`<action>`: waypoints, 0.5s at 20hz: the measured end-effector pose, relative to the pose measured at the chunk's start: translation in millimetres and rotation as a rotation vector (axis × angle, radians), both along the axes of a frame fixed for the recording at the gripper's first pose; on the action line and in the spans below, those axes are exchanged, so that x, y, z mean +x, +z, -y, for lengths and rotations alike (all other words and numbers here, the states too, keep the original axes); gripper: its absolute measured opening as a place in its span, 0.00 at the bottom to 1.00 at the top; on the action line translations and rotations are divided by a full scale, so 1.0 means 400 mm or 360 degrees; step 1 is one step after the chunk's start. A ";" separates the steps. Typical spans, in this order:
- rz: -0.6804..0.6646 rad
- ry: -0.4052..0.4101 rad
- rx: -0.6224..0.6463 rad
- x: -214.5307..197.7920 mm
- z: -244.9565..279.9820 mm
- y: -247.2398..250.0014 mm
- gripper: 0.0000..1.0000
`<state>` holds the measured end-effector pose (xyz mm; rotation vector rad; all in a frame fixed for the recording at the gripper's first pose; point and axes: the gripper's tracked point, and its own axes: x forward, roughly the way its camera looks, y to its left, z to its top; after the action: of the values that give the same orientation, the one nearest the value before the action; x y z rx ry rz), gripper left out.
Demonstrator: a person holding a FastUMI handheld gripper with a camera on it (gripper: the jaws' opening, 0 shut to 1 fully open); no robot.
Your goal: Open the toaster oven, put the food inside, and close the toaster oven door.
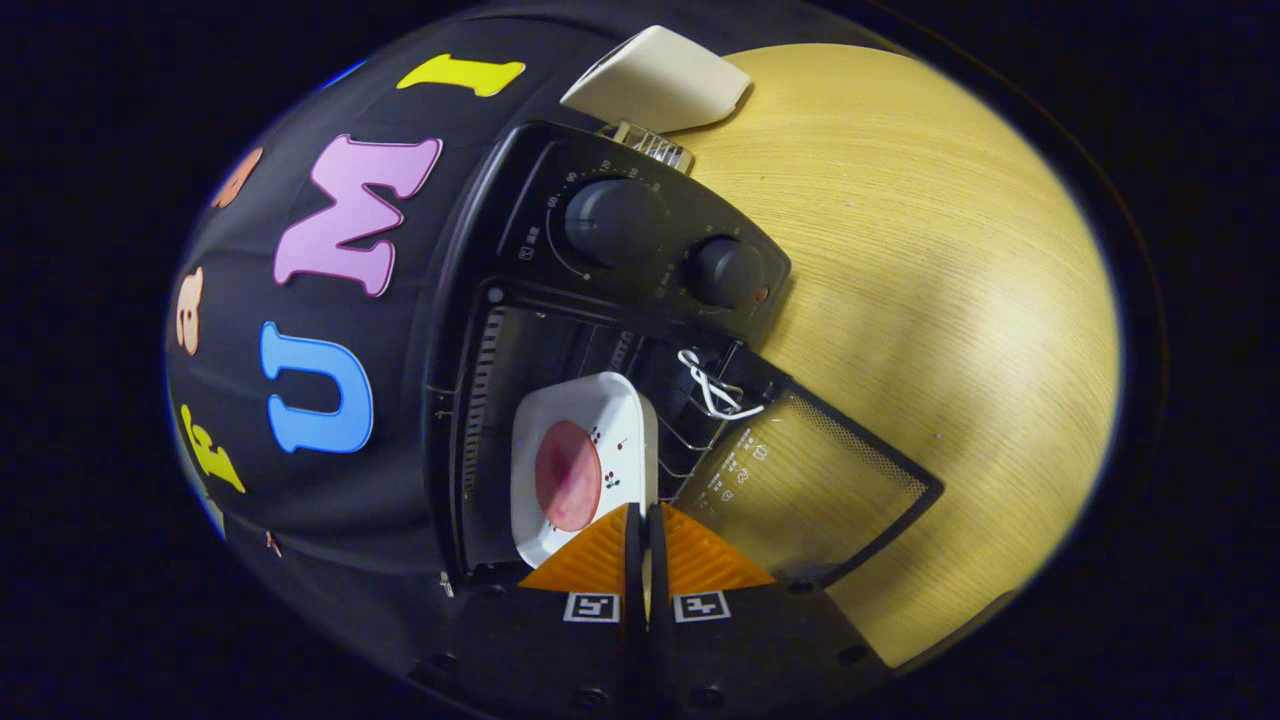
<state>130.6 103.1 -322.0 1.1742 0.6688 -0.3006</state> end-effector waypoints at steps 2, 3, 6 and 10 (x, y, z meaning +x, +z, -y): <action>0.0032 -0.0068 0.0012 0.032 -0.007 -0.005 0.05; 0.0050 -0.0100 0.0021 0.054 -0.009 -0.006 0.05; 0.0060 -0.0173 0.0042 0.104 -0.023 -0.017 0.05; 0.0096 -0.0140 0.0019 0.135 -0.050 -0.016 0.05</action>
<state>184.7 123.2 -328.3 1.2214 0.5677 -0.3345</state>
